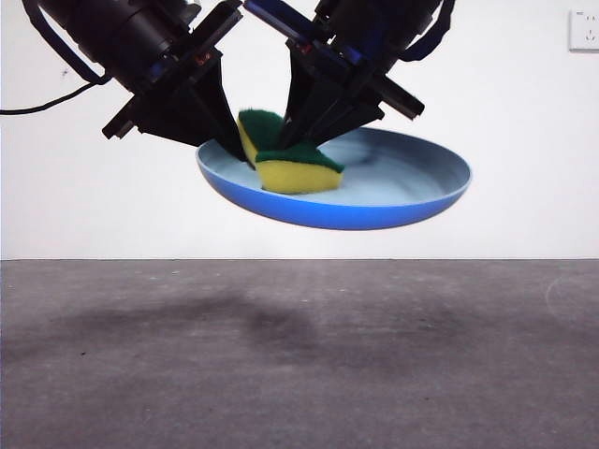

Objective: Pick up the plate,pick up the cloth,clean the plate with the cloth

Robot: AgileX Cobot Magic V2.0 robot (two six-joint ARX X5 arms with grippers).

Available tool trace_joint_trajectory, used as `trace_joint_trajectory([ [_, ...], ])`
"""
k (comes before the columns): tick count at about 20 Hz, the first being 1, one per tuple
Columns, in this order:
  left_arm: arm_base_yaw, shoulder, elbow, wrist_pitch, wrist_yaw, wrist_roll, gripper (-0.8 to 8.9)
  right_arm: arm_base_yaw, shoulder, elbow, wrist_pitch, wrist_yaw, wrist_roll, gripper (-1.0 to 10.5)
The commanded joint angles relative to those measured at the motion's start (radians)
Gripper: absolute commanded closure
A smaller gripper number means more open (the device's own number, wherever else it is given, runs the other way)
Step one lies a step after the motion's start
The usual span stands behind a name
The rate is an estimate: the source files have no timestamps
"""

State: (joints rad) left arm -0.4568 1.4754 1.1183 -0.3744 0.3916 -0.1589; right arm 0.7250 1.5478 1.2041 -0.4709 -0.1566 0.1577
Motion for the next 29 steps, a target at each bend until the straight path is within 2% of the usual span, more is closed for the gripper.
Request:
trace_joint_trajectory([
  [1,0.032,-0.005,0.003,0.053,0.029,-0.026,8.21,0.0,0.01,-0.014,-0.118,0.012,-0.013,9.6],
  [3,0.059,-0.005,0.003,0.049,0.02,-0.019,8.21,0.0,-0.001,-0.014,-0.177,0.068,-0.027,9.6],
  [5,0.073,-0.005,0.003,0.032,-0.078,0.021,8.21,0.001,-0.042,-0.014,-0.186,0.128,-0.027,9.6],
  [8,0.075,0.002,0.003,-0.015,-0.254,0.098,8.21,0.002,-0.146,-0.014,-0.182,0.143,-0.024,9.6],
  [10,0.079,0.012,0.002,-0.027,-0.31,0.124,8.21,0.002,-0.195,-0.014,-0.185,0.181,-0.024,9.6],
  [15,0.088,0.084,0.002,-0.027,-0.338,0.138,8.21,0.002,-0.324,-0.014,-0.186,0.299,-0.023,9.6],
  [20,0.109,0.234,0.002,0.002,-0.343,0.15,8.21,0.002,-0.449,-0.014,-0.201,0.332,-0.017,9.6],
  [23,0.122,0.322,0.002,0.019,-0.434,0.161,8.11,0.002,-0.51,-0.014,-0.238,0.385,-0.017,9.6],
  [24,0.127,0.332,0.002,0.019,-0.448,0.161,7.79,0.002,-0.515,-0.014,-0.249,0.407,-0.017,9.6],
  [27,0.133,0.327,0.003,0.032,-0.448,0.16,4.27,0.001,-0.505,-0.014,-0.269,0.5,-0.017,9.6],
  [29,0.133,0.312,0.003,0.053,-0.445,0.16,4.04,0.0,-0.473,-0.014,-0.26,0.53,-0.017,9.6],
])
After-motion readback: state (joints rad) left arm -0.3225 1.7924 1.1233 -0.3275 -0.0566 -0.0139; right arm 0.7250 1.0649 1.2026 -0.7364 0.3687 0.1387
